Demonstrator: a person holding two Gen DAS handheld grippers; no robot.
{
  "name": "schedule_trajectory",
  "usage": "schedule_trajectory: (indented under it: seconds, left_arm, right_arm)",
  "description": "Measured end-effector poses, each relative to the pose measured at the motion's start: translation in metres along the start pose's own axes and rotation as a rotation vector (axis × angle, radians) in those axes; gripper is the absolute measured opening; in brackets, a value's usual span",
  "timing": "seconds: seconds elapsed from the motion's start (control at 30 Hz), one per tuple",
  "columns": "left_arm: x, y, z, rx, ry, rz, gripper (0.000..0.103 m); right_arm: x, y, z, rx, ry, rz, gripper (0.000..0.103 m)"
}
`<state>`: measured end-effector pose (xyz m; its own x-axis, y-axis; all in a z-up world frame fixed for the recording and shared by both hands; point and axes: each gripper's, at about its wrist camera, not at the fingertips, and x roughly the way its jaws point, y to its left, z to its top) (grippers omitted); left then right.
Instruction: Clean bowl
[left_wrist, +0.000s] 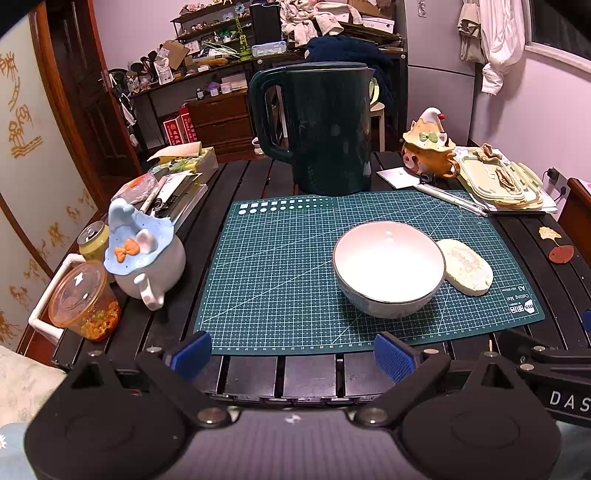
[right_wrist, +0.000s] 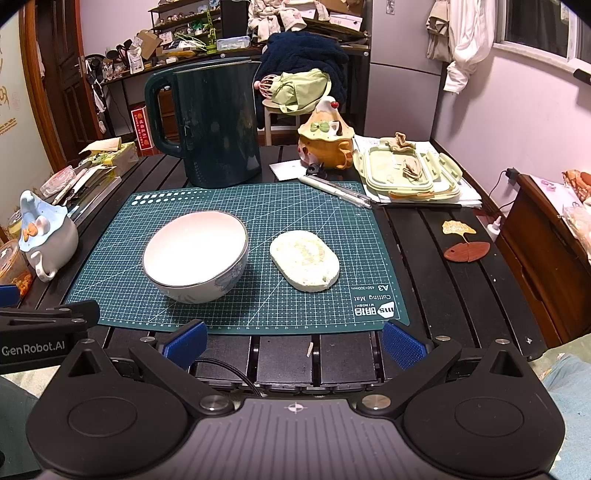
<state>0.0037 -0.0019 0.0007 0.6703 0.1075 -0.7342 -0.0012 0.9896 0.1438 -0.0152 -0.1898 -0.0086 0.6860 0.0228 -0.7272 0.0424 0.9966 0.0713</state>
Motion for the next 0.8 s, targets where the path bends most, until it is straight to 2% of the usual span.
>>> schedule_trajectory:
  seconds: [0.8]
  left_arm:
    - [-0.0026,0.0024,-0.0041,-0.004,0.001,-0.001,0.095]
  right_arm:
    - [-0.0004,0.0019,-0.0011,-0.001,0.0,-0.001,0.102]
